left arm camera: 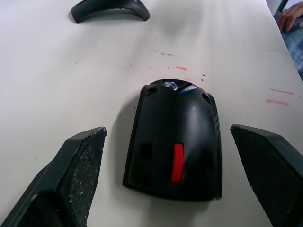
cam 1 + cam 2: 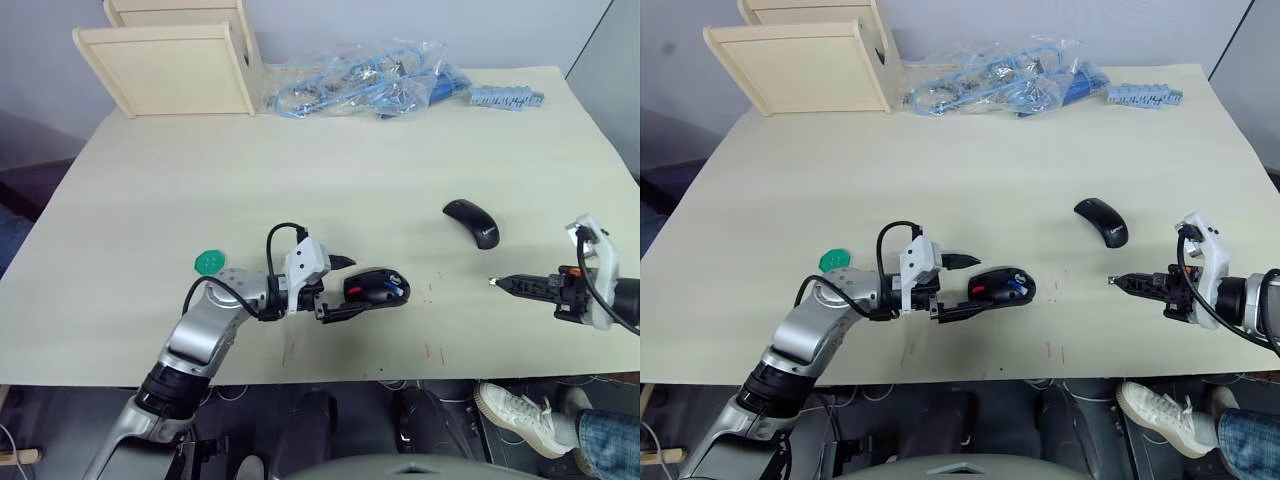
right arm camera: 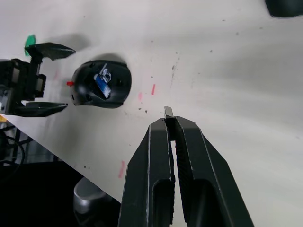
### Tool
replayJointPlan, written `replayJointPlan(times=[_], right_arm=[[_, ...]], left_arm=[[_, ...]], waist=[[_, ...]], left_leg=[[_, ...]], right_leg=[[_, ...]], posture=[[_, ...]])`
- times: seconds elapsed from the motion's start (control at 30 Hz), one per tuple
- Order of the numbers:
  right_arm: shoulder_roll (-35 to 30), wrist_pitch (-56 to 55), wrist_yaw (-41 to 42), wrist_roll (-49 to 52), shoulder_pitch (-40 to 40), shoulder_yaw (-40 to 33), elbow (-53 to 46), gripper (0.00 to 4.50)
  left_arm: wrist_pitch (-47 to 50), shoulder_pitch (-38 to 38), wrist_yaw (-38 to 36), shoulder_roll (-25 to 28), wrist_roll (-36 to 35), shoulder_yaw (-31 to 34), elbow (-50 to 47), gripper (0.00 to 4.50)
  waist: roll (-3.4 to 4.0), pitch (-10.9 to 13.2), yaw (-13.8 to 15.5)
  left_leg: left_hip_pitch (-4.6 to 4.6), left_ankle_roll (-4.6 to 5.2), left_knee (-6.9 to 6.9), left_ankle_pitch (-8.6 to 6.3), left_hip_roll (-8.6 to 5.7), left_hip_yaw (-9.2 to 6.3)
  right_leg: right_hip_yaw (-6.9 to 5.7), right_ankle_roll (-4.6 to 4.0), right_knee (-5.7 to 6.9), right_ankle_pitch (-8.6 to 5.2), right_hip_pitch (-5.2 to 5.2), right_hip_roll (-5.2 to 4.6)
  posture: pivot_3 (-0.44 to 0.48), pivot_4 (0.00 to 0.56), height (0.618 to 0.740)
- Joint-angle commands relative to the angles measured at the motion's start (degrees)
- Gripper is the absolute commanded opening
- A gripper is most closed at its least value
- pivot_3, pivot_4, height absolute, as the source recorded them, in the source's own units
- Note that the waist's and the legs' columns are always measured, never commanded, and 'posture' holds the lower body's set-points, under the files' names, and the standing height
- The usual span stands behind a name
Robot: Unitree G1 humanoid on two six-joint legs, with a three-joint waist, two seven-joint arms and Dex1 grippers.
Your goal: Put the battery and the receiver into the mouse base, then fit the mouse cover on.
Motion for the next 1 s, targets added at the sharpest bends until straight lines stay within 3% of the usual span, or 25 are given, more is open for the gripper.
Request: replayJointPlan(times=[0.03, 0.5, 1.0], right_arm=[[-1.76, -2.24, 0.40, 2.52, 1.46, -2.63, -2.08, 0.00], [-4.80, -5.72, 0.68, 3.82, 5.03, -2.86, -3.05, 0.00], [-2.50, -8.02, 1.19, 2.05, 11.49, -4.15, -5.00, 0.00]], left_arm=[[-1.64, -1.40, -1.28, -0.41, 0.40, -0.75, 0.07, 4.49], [-3.84, -3.43, -2.46, -1.76, 3.78, -3.56, 3.31, 4.49], [-6.93, -4.68, -2.88, -4.07, 5.99, -4.35, 6.93, 4.49]], waist=[[0.00, 0.00, -0.04], [0.00, 0.00, 0.02], [0.00, 0.00, 0.08]], left_leg=[[0.01, 0.00, 0.00, 0.00, 0.00, 0.02], [0.01, 0.00, 0.03, 0.00, 0.00, 0.02], [0.00, 0.00, 0.06, 0.00, 0.00, 0.01]], right_leg=[[0.02, 0.00, 0.00, 0.00, 0.00, 0.00], [0.03, 0.01, 0.01, 0.00, 0.00, 0.00], [0.02, 0.02, 0.01, 0.01, 0.01, 0.00]], posture=[[0.000, 0.150, 0.740], [0.000, 0.150, 0.740], [0.000, 0.150, 0.740]])
